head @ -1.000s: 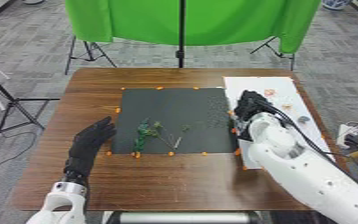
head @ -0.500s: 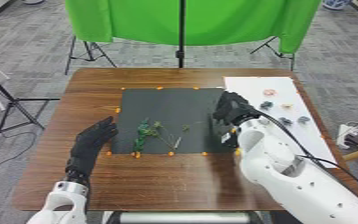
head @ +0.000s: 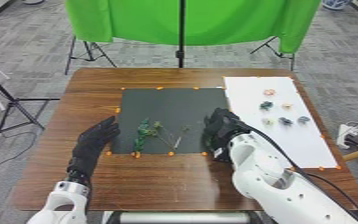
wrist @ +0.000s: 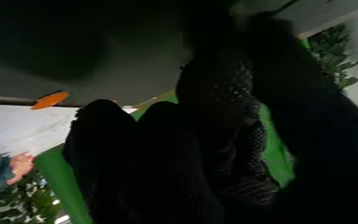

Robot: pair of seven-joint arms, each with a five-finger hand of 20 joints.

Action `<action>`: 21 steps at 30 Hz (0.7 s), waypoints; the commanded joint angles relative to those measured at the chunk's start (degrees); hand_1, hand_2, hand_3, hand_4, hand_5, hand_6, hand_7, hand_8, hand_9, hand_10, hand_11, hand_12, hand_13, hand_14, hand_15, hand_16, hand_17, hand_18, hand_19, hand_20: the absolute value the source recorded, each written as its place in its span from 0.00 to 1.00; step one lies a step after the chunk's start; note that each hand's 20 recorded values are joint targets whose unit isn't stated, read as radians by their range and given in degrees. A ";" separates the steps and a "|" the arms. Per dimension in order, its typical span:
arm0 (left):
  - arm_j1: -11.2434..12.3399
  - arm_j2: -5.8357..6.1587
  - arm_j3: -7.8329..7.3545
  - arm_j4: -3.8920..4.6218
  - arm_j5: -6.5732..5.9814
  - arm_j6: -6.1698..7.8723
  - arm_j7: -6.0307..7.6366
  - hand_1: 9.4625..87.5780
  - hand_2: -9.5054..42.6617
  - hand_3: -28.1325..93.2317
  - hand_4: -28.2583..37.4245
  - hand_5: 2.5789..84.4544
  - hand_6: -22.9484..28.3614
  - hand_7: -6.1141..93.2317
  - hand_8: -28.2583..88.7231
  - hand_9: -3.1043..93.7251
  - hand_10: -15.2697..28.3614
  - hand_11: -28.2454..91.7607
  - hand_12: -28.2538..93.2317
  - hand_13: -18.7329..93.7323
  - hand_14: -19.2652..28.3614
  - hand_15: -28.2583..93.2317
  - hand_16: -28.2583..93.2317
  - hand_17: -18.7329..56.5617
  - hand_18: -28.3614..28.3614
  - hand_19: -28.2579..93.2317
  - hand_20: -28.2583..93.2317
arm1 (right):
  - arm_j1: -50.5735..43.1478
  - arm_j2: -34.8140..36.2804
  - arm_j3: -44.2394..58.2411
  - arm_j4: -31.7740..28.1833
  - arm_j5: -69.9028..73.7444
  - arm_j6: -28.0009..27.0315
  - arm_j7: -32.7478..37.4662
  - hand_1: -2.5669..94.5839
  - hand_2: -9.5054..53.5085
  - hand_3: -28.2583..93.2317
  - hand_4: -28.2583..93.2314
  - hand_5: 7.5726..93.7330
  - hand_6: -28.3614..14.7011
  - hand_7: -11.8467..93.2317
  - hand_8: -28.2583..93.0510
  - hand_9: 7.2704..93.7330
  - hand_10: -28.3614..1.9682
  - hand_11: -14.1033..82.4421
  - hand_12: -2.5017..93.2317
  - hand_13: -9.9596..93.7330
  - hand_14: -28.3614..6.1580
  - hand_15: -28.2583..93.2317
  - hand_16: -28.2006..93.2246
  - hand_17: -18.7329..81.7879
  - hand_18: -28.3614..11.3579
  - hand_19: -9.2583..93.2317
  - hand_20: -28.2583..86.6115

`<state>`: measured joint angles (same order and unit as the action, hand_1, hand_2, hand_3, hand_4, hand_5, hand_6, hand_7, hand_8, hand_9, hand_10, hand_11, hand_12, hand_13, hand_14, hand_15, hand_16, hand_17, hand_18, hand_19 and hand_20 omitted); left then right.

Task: Arrange flowers

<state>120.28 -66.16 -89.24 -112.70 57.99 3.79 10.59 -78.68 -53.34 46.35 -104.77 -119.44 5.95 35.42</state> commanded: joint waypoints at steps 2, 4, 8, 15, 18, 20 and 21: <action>0.85 -0.71 0.07 0.82 0.93 -1.65 -0.33 0.19 0.17 0.77 0.07 0.47 0.58 0.12 0.21 0.41 0.66 0.37 0.35 0.40 0.79 0.44 0.24 0.24 0.75 0.31 0.37 | -1.19 0.39 0.07 -0.17 -0.51 -0.51 -0.82 0.38 0.00 0.72 0.15 0.85 0.58 0.48 0.17 0.95 0.58 0.68 0.30 1.00 0.73 0.79 0.52 0.90 0.41 1.00 0.84; 0.72 -0.72 0.06 0.93 0.98 -1.86 -0.23 0.19 0.17 0.78 0.08 0.47 0.58 0.12 0.21 0.41 0.66 0.37 0.35 0.40 0.78 0.44 0.25 0.24 0.75 0.31 0.37 | -1.10 0.40 0.16 -0.19 -0.30 -0.68 -0.98 0.37 0.00 0.72 0.14 0.85 0.58 0.48 0.17 0.95 0.58 0.68 0.30 1.00 0.73 0.79 0.52 0.90 0.41 1.00 0.84; 0.76 -0.70 0.01 0.89 1.00 -1.86 -0.46 0.19 0.16 0.78 0.08 0.47 0.58 0.12 0.21 0.41 0.66 0.37 0.35 0.40 0.78 0.43 0.25 0.24 0.76 0.31 0.37 | -1.36 0.99 0.61 -1.12 -1.20 -1.40 -1.07 0.37 0.00 0.73 0.14 0.85 0.58 0.48 0.17 0.95 0.57 0.68 0.30 1.00 0.72 0.79 0.52 0.90 0.40 1.00 0.84; 1.09 -0.56 -0.19 0.66 0.99 -1.66 -0.74 0.19 0.16 0.77 0.08 0.47 0.58 0.12 0.21 0.41 0.66 0.37 0.36 0.40 0.78 0.43 0.25 0.24 0.76 0.31 0.37 | -4.00 2.80 3.57 -6.66 -6.50 -1.26 -0.37 0.35 0.00 0.73 0.14 0.85 0.57 0.47 0.17 0.95 0.56 0.68 0.30 0.99 0.71 0.79 0.52 0.89 0.39 1.00 0.84; 1.11 -0.55 -0.16 0.66 1.02 -1.77 -0.77 0.19 0.17 0.77 0.08 0.47 0.58 0.12 0.21 0.41 0.66 0.37 0.36 0.40 0.78 0.43 0.25 0.24 0.76 0.31 0.37 | -4.70 3.15 4.03 -8.78 -6.16 -0.66 -1.16 0.34 0.00 0.73 0.15 0.85 0.57 0.47 0.17 0.95 0.56 0.68 0.30 0.99 0.71 0.79 0.52 0.89 0.39 1.00 0.84; 1.01 -0.50 -0.09 0.71 1.01 -1.83 -0.87 0.19 0.17 0.77 0.08 0.47 0.58 0.12 0.21 0.41 0.66 0.37 0.36 0.40 0.79 0.43 0.25 0.24 0.76 0.31 0.37 | -4.95 3.26 3.93 -9.93 -2.82 -0.35 -3.13 0.30 0.00 0.74 0.16 0.85 0.57 0.46 0.17 0.95 0.54 0.67 0.30 0.99 0.70 0.79 0.52 0.89 0.38 1.00 0.84; 0.81 -0.47 -0.04 0.79 1.01 -1.94 -0.90 0.19 0.17 0.77 0.08 0.47 0.58 0.12 0.21 0.41 0.66 0.37 0.36 0.40 0.78 0.43 0.25 0.24 0.76 0.31 0.37 | -5.16 3.30 4.26 -10.43 -0.20 -1.44 -5.04 0.28 0.00 0.75 0.16 0.85 0.57 0.45 0.17 0.95 0.54 0.67 0.30 0.99 0.70 0.79 0.52 0.88 0.38 1.00 0.84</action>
<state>120.37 -66.28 -89.45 -112.65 58.69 2.59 10.49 -83.05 -50.94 49.91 -111.89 -126.46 4.44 34.83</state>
